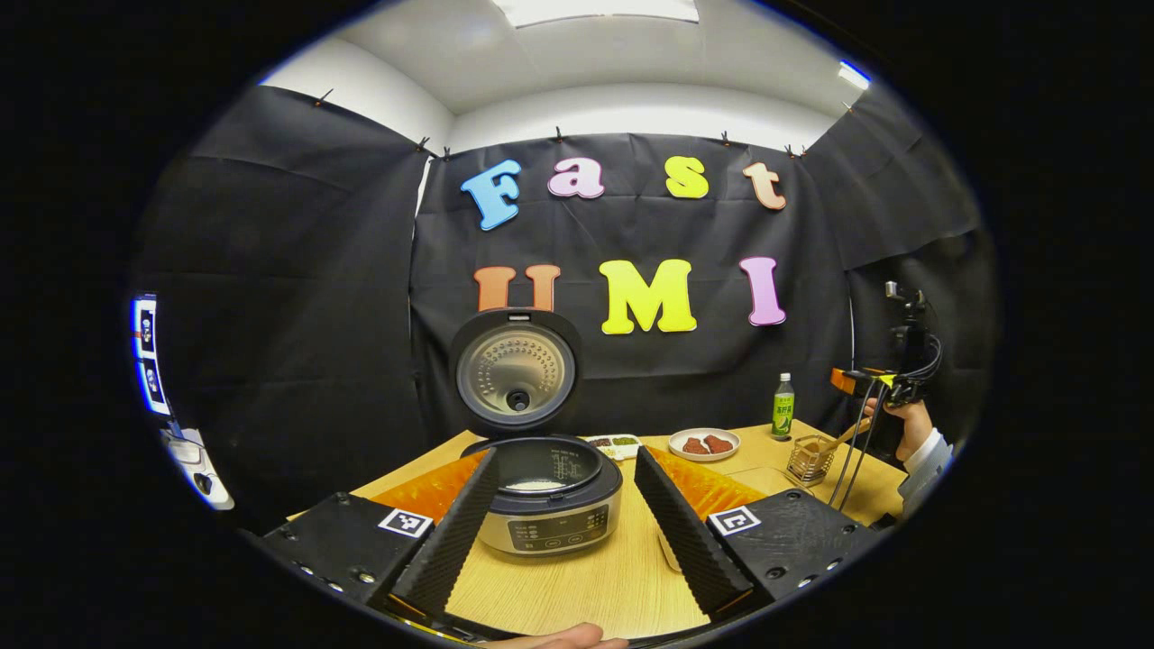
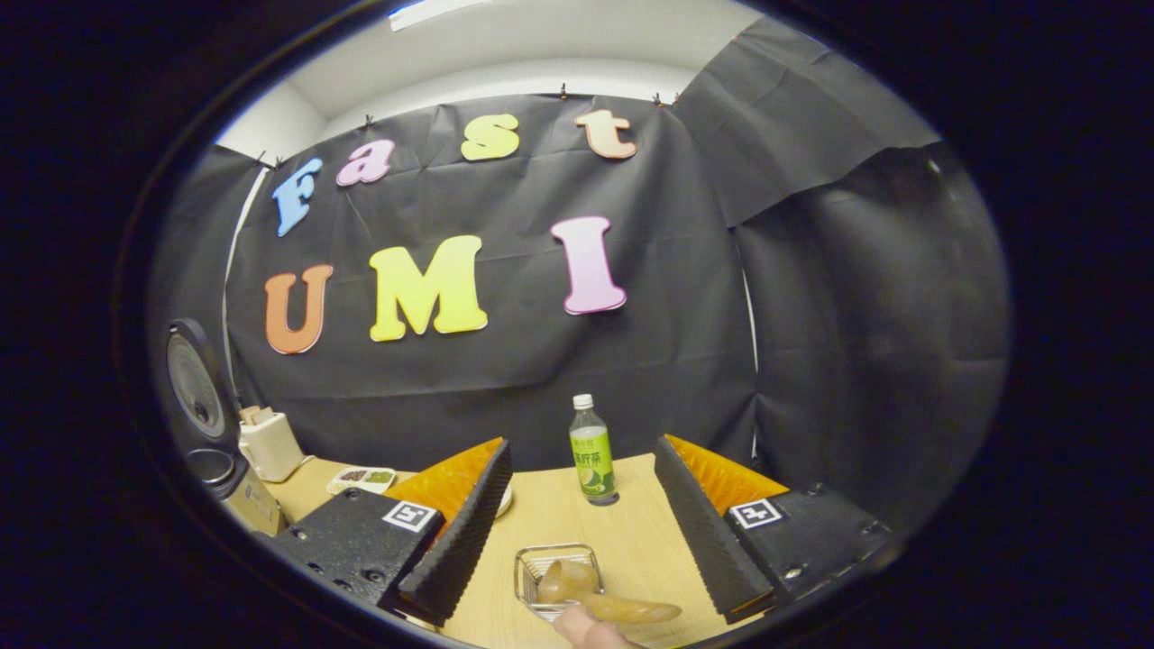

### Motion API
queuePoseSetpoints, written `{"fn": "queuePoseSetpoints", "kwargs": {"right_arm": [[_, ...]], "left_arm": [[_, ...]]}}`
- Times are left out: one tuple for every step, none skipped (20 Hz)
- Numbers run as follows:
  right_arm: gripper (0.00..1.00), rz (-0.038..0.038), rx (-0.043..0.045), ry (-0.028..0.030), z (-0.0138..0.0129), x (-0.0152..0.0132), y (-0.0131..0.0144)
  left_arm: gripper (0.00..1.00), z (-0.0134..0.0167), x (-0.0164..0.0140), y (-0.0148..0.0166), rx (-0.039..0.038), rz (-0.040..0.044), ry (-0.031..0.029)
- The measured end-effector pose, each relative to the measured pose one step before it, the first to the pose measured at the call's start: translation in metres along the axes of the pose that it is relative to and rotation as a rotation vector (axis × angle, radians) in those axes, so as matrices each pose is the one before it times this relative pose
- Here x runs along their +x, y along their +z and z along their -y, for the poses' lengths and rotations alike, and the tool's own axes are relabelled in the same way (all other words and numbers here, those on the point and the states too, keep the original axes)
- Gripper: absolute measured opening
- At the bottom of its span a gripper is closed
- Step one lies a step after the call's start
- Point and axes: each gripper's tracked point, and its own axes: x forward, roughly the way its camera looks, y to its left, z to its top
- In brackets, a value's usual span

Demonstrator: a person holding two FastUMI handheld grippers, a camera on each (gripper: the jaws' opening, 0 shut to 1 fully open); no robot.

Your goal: Close the left gripper, press the button to open the rice cooker; take a wooden spoon from the chopstick holder with the right hand, scoop a spoonful of rice and pour it into the rice cooker, then put the wooden spoon back into the chopstick holder.

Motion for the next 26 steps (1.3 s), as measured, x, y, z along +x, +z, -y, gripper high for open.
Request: {"fn": "queuePoseSetpoints", "kwargs": {"right_arm": [[1.0,-0.0039,0.01586,-0.00982,0.00243,-0.01108,0.00318],[1.0,0.00101,0.02276,0.00149,-0.00047,-0.01451,0.00442],[1.0,0.01754,0.0289,0.01291,-0.00355,-0.01487,0.00731],[1.0,0.02014,0.01794,0.02872,-0.0074,-0.01762,0.00795],[1.0,0.01889,0.00414,0.0189,-0.00474,-0.01601,0.00529],[1.0,0.01626,-0.0093,0.00214,-0.00225,-0.0141,0.00428],[1.0,0.0011,-0.02379,-0.00078,-0.00149,-0.0132,-0.00088],[1.0,0.00226,-0.02409,0.00236,-0.00379,-0.01515,0.00161],[0.97,-0.00678,-0.0296,0.00296,-0.00436,-0.01611,0.00208],[1.0,-0.01015,-0.02414,0.00019,-0.00348,-0.01472,0.0005],[1.0,-0.00687,-0.02706,0.01135,-0.0053,-0.01229,0.00153],[1.0,0.00444,-0.01475,0.0184,-0.00718,-0.01229,0.00457],[0.97,0.0005,-0.00707,0.01436,-0.00643,-0.01083,0.00207],[1.0,0.00119,-0.00896,0.01808,-0.00693,-0.01042,0.00168],[1.0,0.00368,-0.00799,0.01258,-0.00518,-0.0073,0.00125],[1.0,0.00493,-0.00403,0.00167,-0.00362,-0.00726,0.00279],[1.0,0.00824,-0.00649,-0.00612,-0.00189,-0.00759,0.00377],[1.0,0.00892,-0.02176,-0.00852,-0.00157,-0.00654,0.00427],[0.97,0.00844,-0.02784,-0.01198,-0.00042,-0.0057,0.0018],[1.0,0.01811,-0.01615,-0.01006,-0.00182,-0.00612,0.0056],[0.98,0.01178,-0.00632,0.00124,-0.00555,-0.00557,0.0043],[1.0,0.00536,-0.00305,0.0149,-0.00628,-0.00562,0.00057],[1.0,0.00732,0.00323,0.0164,-0.00709,-0.00267,0.00151],[0.98,0.00165,0.00148,0.02795,-0.00866,-0.00364,0.00024],[1.0,-0.00333,-0.00524,0.03757,-0.01115,-0.00362,-0.00254],[1.0,0.00496,-0.00448,0.02038,-0.00485,-0.0033,-0.0007]], "left_arm": [[0.96,-0.00078,0.00276,0.00376,0.00328,0.00123,-0.00161],[0.96,-0.00117,0.00216,0.00262,0.00563,0.00213,0.00401],[0.96,-0.00036,0.00653,0.00329,0.00739,-0.00067,0.00369],[0.96,-0.0012,0.00588,0.00343,0.00412,-0.00244,0.00234],[0.96,-0.00401,0.01131,0.00531,0.00529,0.00034,0.00372],[0.96,-0.00357,0.0089,0.00674,0.00591,0.00402,0.00145],[0.96,-0.00368,0.00409,0.00427,0.00015,-0.00133,0.00387],[0.96,-0.0046,0.0061,0.00563,-0.00433,-0.00088,0.00542],[0.96,-0.00413,0.00407,0.00471,-0.00627,0.00504,0.00318],[0.96,-0.00426,0.00561,0.00663,-0.00343,0.00506,0.00534],[0.96,-0.00389,0.0053,0.00692,-0.00225,0.00492,0.00716],[0.96,-0.00469,0.00722,0.00756,-0.00047,0.00672,0.00857],[0.96,-0.00541,0.00792,0.00798,0.00093,0.00844,0.01101],[0.96,-0.00405,0.00798,0.00813,0.00437,0.00658,0.0062],[0.96,-0.00333,0.0099,0.00786,0.00065,0.01242,0.00683],[0.96,-0.00454,0.00914,0.00665,-0.0058,0.00373,0.00563],[0.96,-0.00351,0.00885,0.00823,-0.00523,0.00849,0.0071],[0.96,-0.00306,0.00954,0.00817,0.00339,0.00634,0.005],[0.96,-0.00092,0.01044,0.00647,0.00433,0.00332,-0.00122],[0.96,0.00045,0.01151,0.00584,0.00249,0.00386,-0.00833],[0.96,0.00092,0.01354,0.00436,0.00198,0.00119,-0.00745],[0.95,-0.0004,0.01286,0.00417,0.00095,0.00682,-0.00125],[0.96,-0.00018,0.01446,0.00398,0.00054,0.00525,0.00108],[0.95,0.00066,0.01595,0.00298,0.00078,0.00016,0.00016],[0.95,0.00134,0.01398,-0.00069,-0.00681,-0.00169,0.00049],[0.95,0.00024,0.01543,-0.0015,-0.00727,-0.00751,0.00273]]}}
